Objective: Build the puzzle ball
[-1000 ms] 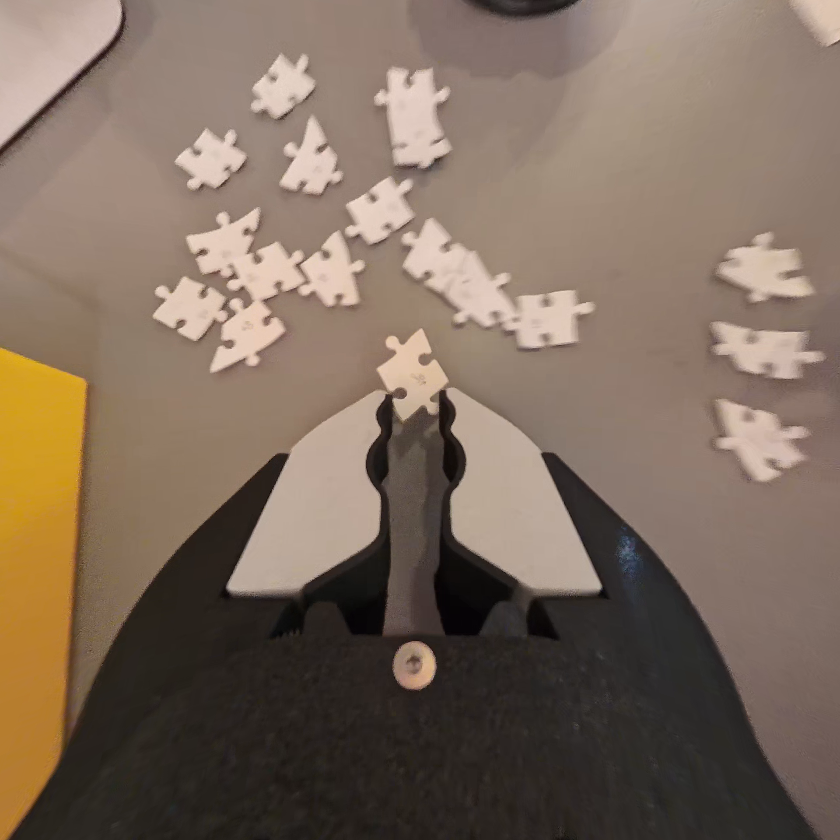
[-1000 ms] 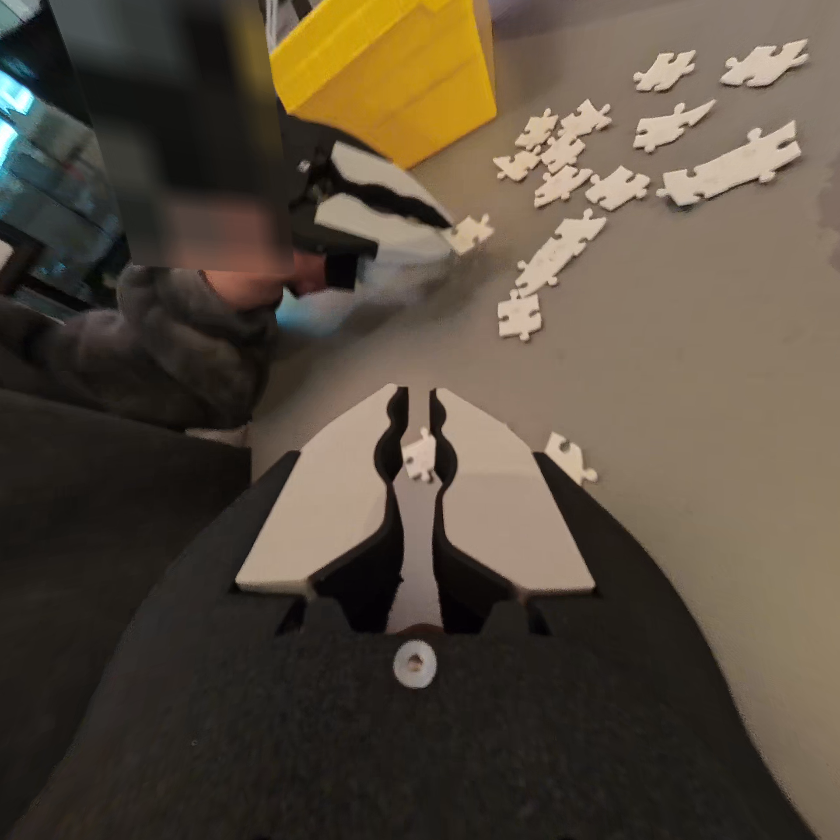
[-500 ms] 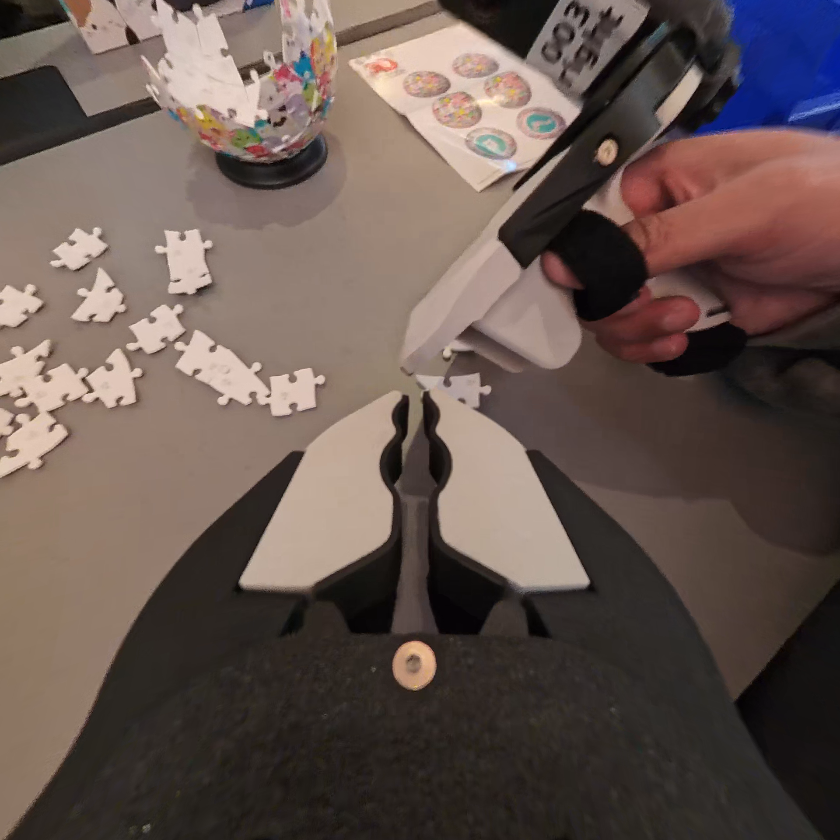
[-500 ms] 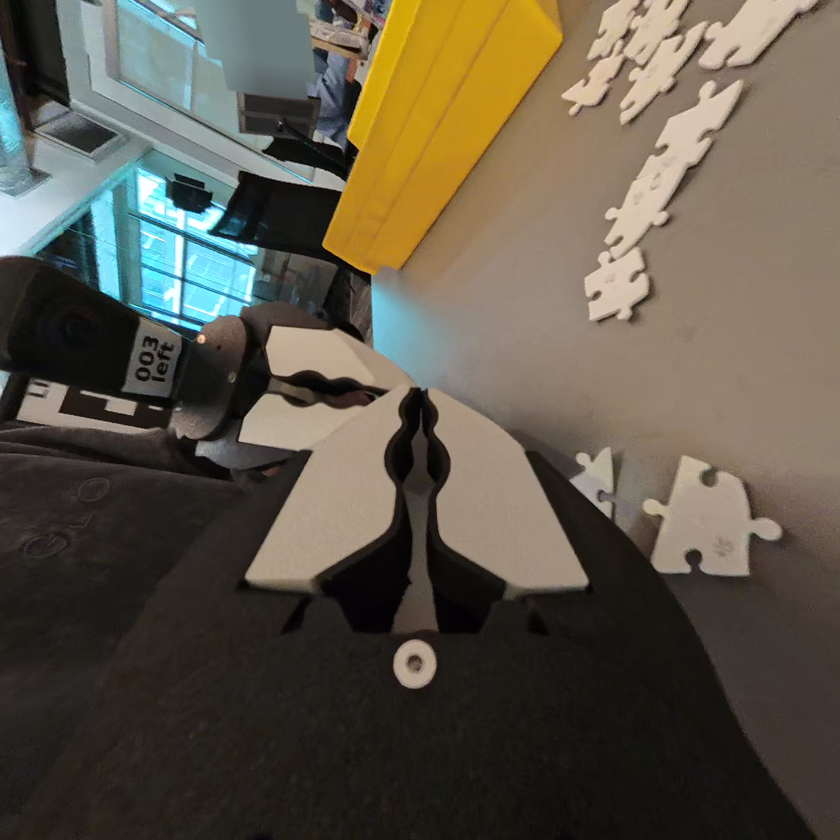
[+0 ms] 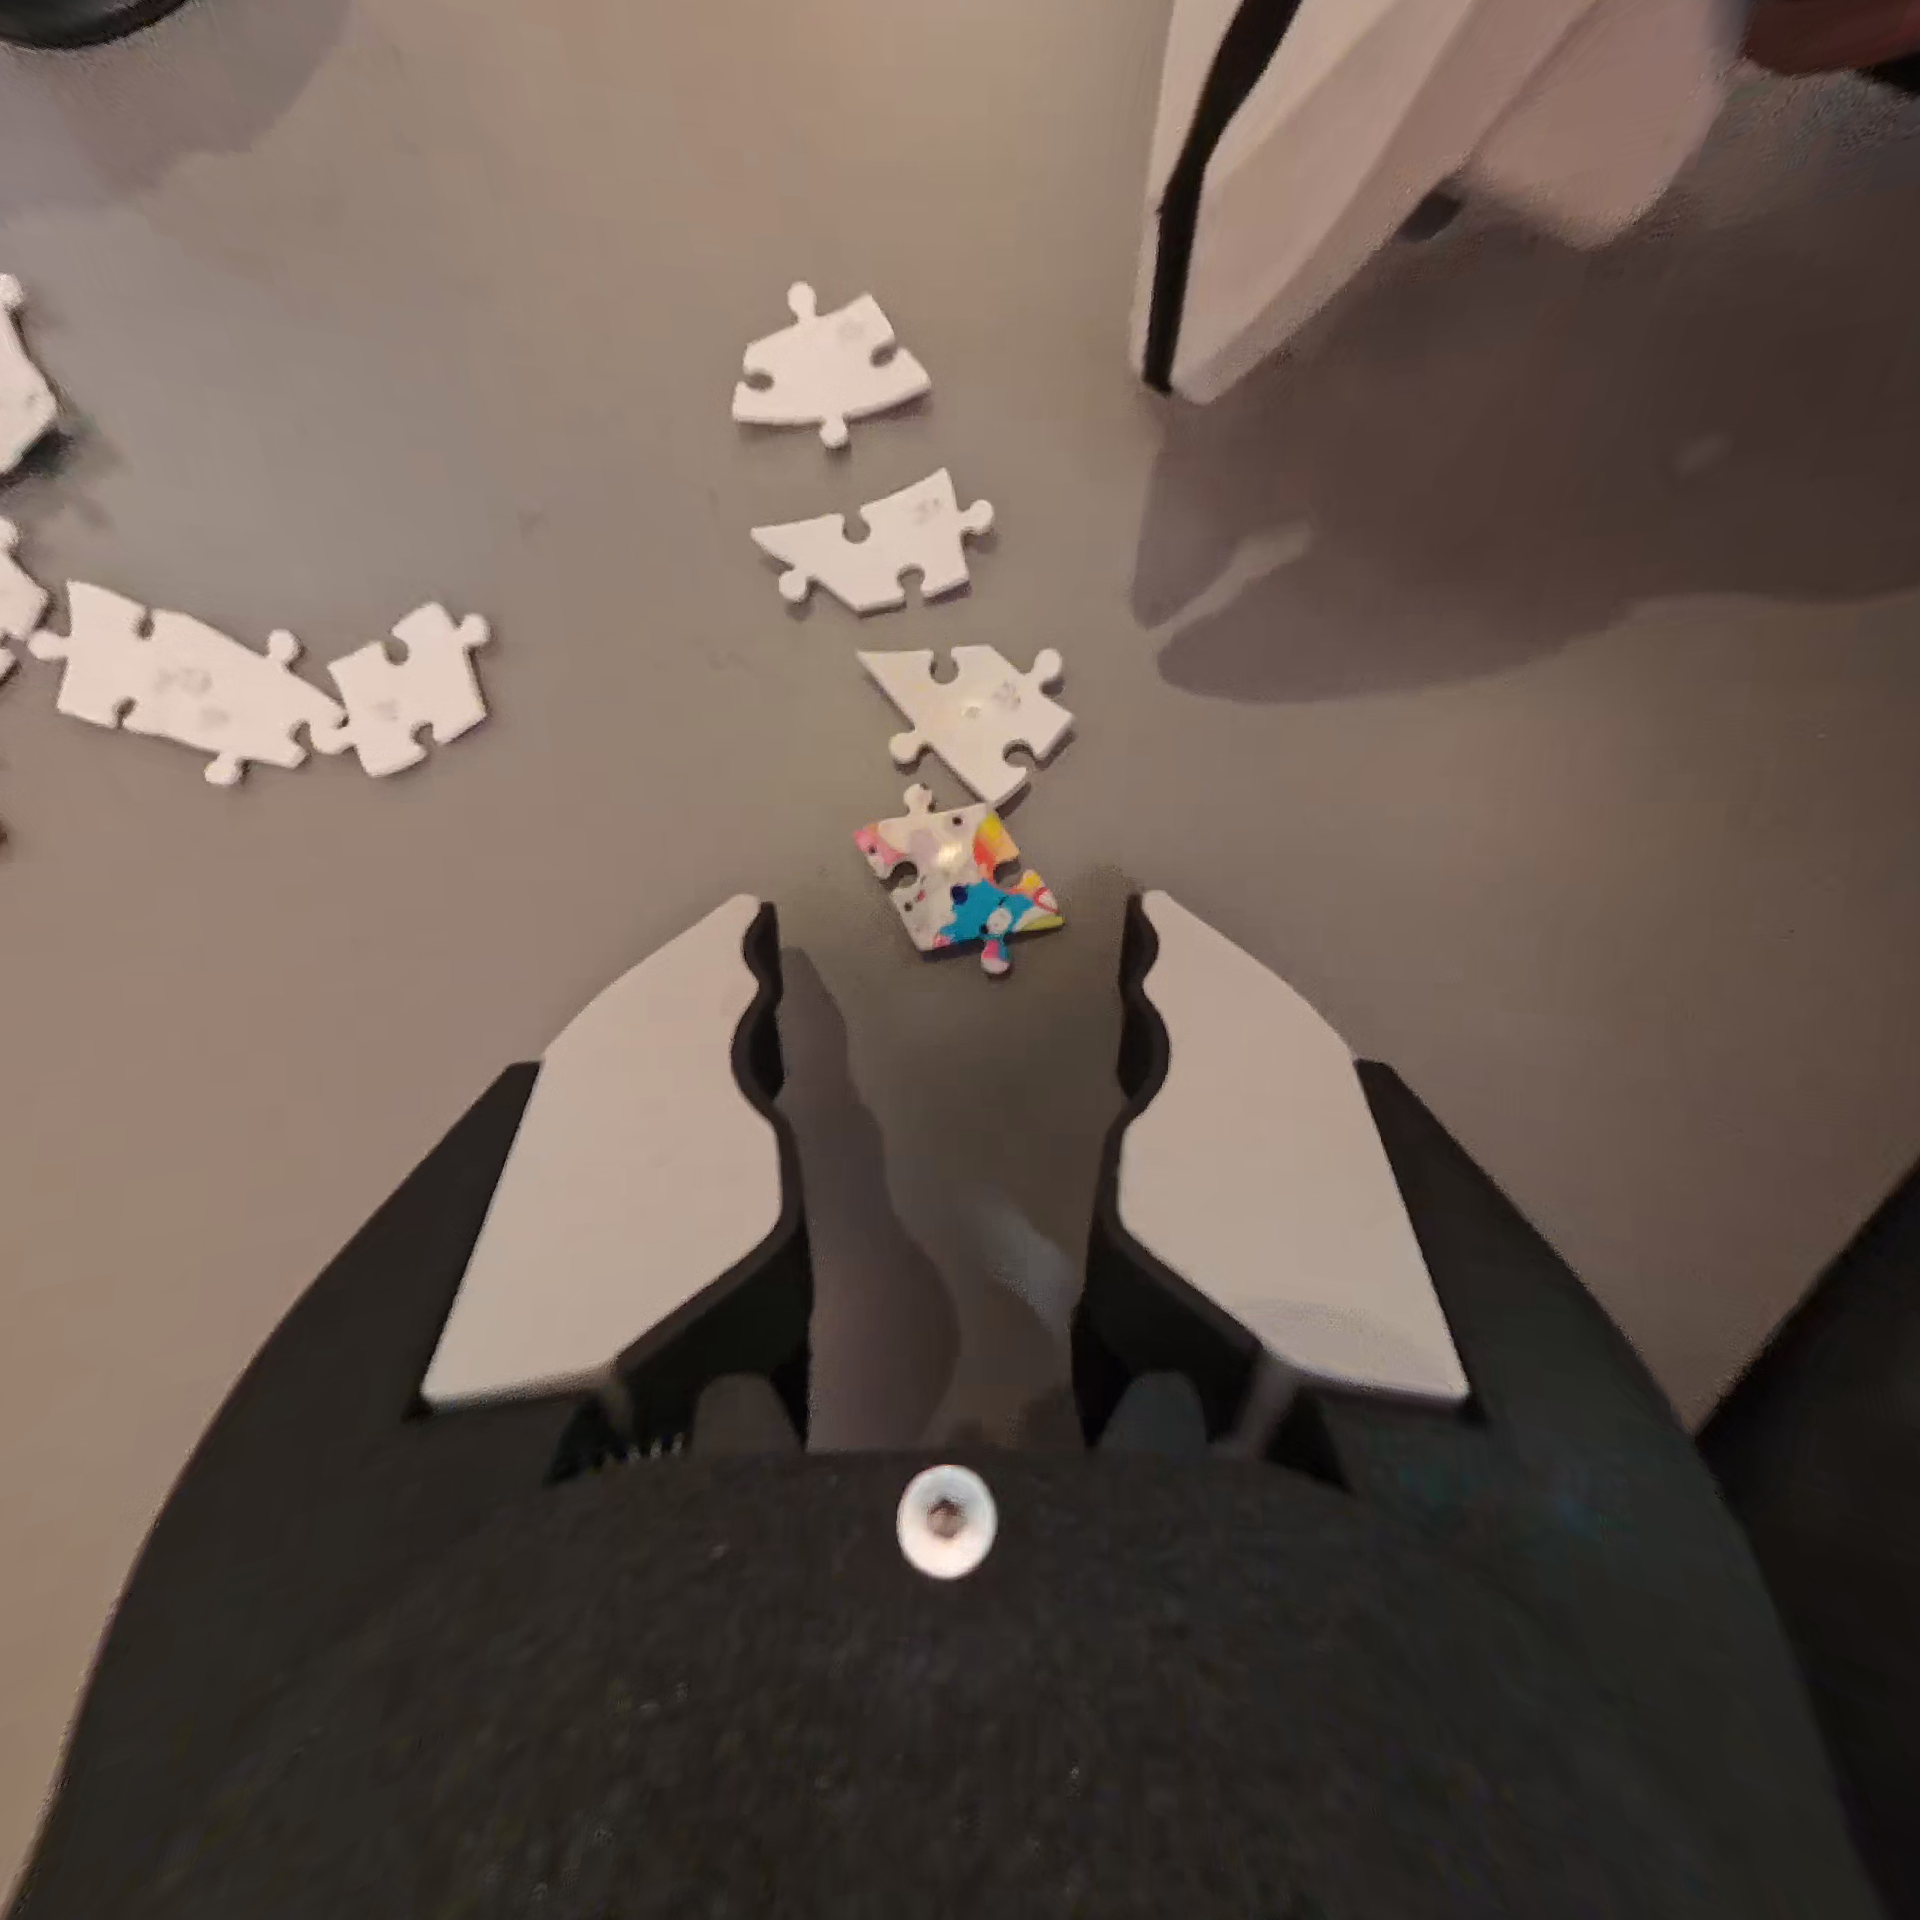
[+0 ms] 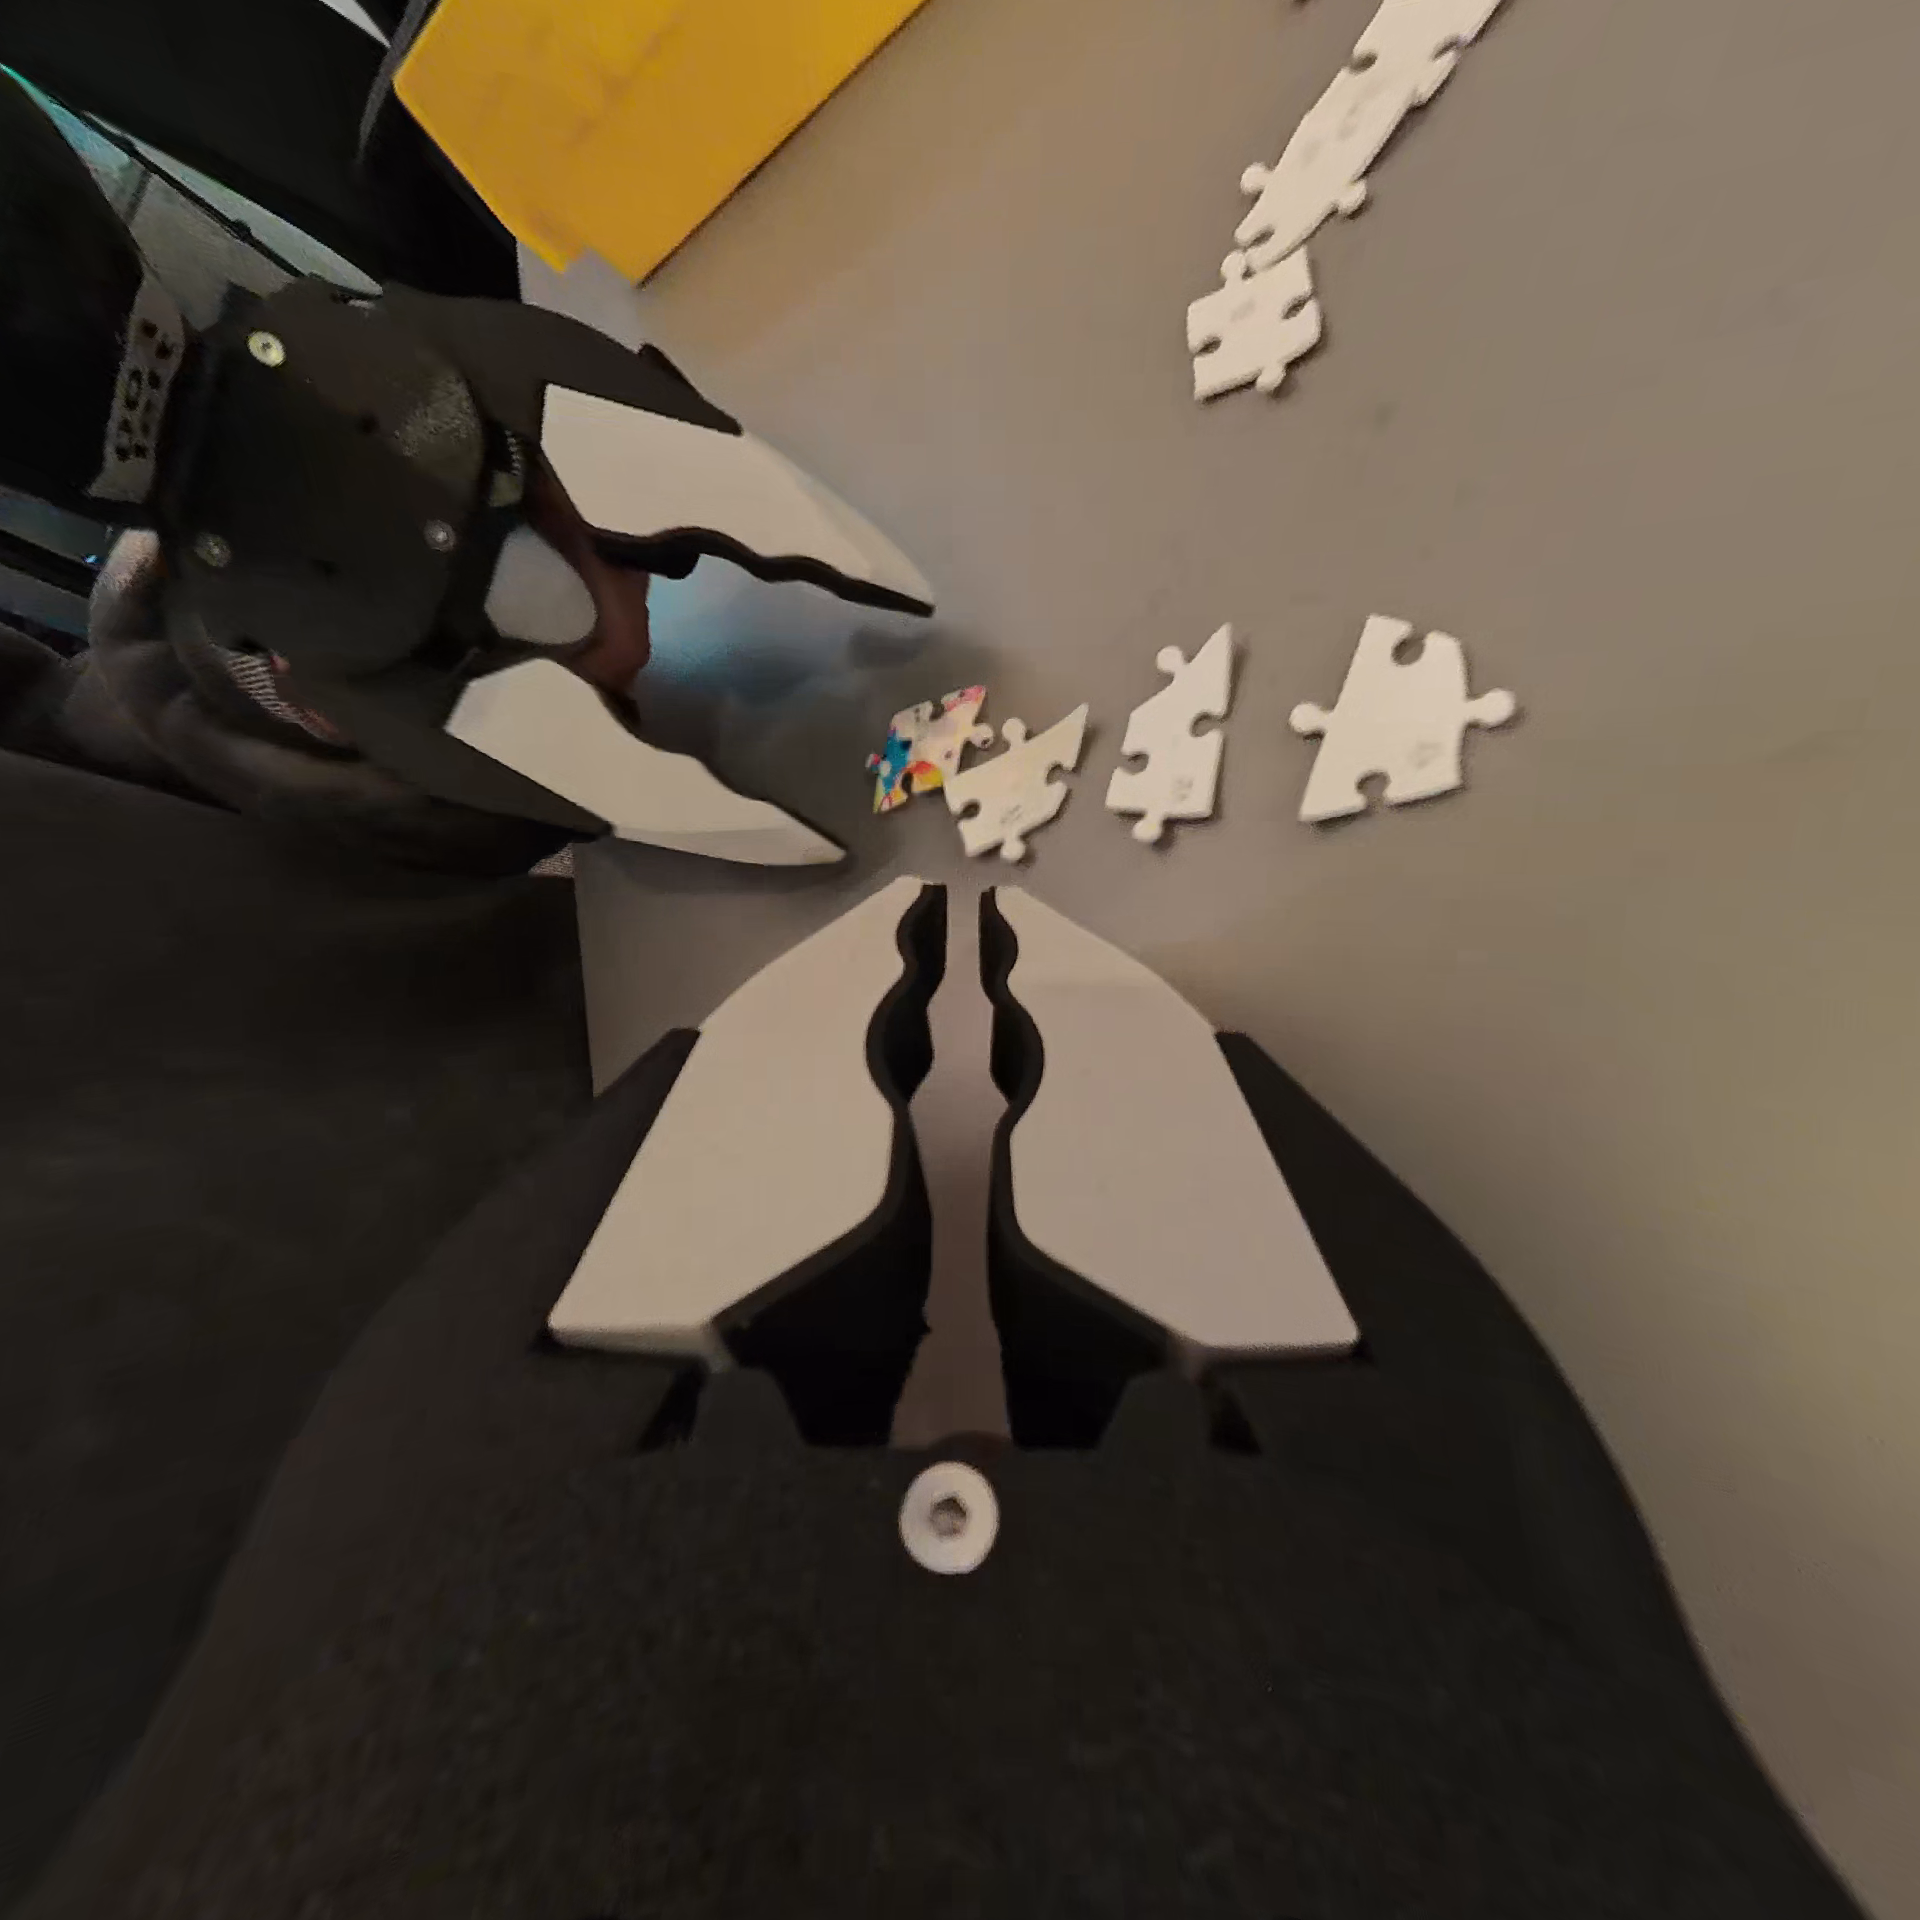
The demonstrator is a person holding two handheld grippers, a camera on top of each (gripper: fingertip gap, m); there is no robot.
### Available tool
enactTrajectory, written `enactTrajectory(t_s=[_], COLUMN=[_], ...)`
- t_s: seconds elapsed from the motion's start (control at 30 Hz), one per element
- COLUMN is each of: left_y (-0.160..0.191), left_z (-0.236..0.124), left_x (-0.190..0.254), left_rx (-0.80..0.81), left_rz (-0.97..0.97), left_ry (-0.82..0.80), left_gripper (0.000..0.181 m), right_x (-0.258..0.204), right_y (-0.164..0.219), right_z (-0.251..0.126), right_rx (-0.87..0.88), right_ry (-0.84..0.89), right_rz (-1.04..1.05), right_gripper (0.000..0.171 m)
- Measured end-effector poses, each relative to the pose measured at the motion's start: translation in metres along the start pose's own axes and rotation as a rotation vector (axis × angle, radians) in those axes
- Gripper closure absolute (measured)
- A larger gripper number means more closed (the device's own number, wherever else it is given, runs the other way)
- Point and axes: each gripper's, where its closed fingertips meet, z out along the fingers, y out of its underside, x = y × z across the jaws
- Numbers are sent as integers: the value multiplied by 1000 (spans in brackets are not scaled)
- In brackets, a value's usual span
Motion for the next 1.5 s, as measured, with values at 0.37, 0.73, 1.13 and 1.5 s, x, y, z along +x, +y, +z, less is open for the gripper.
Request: enactTrajectory(t_s=[0.37,0.73,1.13,1.5], left_y=[-3,-89,-93,-77], left_z=[5,-69,-74,-42], left_x=[5,40,8,21], left_rx=[33,431,486,385], left_rz=[-29,-687,-783,-512], left_ry=[7,1000,1092,652], left_gripper=[157,158,158,158], right_x=[-11,-60,-50,-27], right_y=[5,-34,-35,-27], right_z=[-1,-12,-24,-17], right_rx=[39,183,141,29], right_ry=[5,-71,-151,-198], right_rz=[-68,-720,-517,-245], right_gripper=[166,153,169,169])
